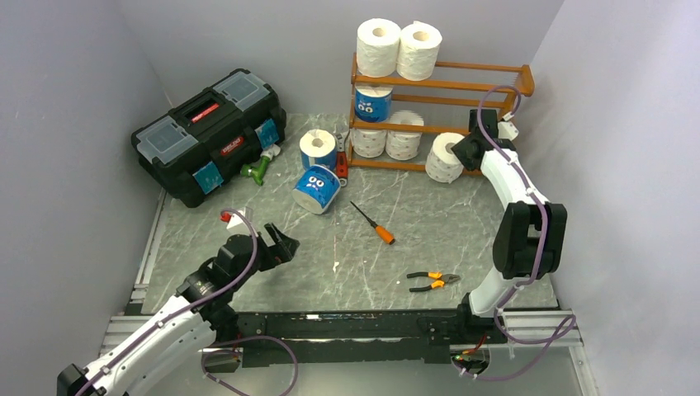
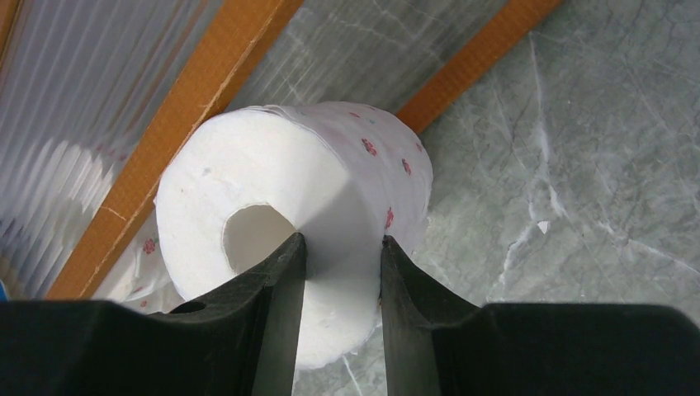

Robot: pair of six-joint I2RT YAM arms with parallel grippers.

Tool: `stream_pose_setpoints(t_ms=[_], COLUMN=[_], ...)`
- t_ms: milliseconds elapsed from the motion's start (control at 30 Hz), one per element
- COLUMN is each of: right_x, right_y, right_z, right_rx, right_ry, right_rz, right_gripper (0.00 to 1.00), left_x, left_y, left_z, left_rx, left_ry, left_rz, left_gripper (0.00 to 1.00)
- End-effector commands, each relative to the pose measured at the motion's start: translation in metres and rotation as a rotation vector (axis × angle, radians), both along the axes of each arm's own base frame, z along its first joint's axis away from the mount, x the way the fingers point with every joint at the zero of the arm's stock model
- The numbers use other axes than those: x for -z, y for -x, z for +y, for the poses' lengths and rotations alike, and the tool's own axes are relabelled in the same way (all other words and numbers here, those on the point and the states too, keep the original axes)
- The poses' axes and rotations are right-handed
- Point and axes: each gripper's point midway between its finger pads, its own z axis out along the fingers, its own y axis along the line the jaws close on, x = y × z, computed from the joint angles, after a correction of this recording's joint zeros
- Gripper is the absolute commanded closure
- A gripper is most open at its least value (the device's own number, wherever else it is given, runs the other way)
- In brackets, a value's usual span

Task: Place and organize the paper towels onto the shelf
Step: Place the paper towel on the shelf.

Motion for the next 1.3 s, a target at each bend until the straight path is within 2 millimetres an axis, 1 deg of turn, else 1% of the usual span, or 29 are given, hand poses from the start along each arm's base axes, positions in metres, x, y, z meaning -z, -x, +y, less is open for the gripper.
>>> stream_pose_setpoints(t_ms=[0,233,367,567,900,1067,1267], right_x=[-0.024,-0.021,-0.018,-0.021,-0.019,-0.012,-0.014], right_y=[-0.015,-0.029,-0.038,-0.047,-0.054,-0.056,-0.059], right_z=[0.0,0.0,0.004,0.007,0.008,0.006,0.004], right_rx=[0.003,0.0,-0.01,-0.008,0.01,0.03,0.035], right_ry=[-0.007,-0.01,-0.034,-0.054,-0.073,-0.075,-0.063], right_rz=[-0.108,-0.079,-0.07,-0.089,-0.109,-0.089,-0.098], right_gripper=[0.88,0.89,0.89,0.89,0.88,0.85,0.8], left_x=[-0.01,-0.01,-0.01,-0.007,-0.004,-0.004,-0.002], left_y=[-0.006,-0.007,-0.007,-0.007,-0.008,-0.008,-0.008], left_z=[0.0,-0.001,0.0,0.0,-0.002,-0.002,-0.003], left_rx=[-0.013,-0.008,-0.016,-0.02,-0.017,-0.016,-0.015], left_ry=[-0.006,-0.018,-0.011,-0.011,-0.013,-0.016,-0.016], left_rz=[-0.018,-0.005,-0.008,0.003,0.013,0.017,0.02], left_gripper=[0.05,0.06,0.06,0.06,0.06,0.07,0.07])
